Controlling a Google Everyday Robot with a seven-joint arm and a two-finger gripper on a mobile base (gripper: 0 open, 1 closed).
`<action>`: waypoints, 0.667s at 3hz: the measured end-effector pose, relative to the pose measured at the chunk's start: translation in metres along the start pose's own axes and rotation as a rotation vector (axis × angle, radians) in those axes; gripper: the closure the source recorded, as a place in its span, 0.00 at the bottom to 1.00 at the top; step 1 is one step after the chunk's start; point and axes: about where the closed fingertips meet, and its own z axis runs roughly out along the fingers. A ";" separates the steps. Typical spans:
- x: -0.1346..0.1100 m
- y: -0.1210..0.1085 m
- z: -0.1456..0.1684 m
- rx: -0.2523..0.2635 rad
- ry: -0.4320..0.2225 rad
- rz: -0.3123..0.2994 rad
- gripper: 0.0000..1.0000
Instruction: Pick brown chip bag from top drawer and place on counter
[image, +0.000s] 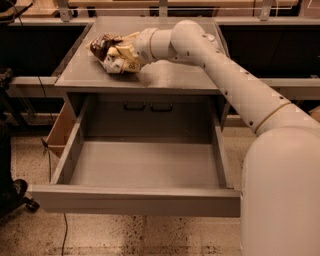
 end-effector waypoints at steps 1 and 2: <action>-0.001 0.007 0.004 -0.039 -0.007 0.010 0.35; -0.005 0.016 -0.002 -0.084 -0.014 0.009 0.11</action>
Offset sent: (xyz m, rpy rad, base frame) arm -0.0288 0.0008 0.0046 0.0001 0.0425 0.1211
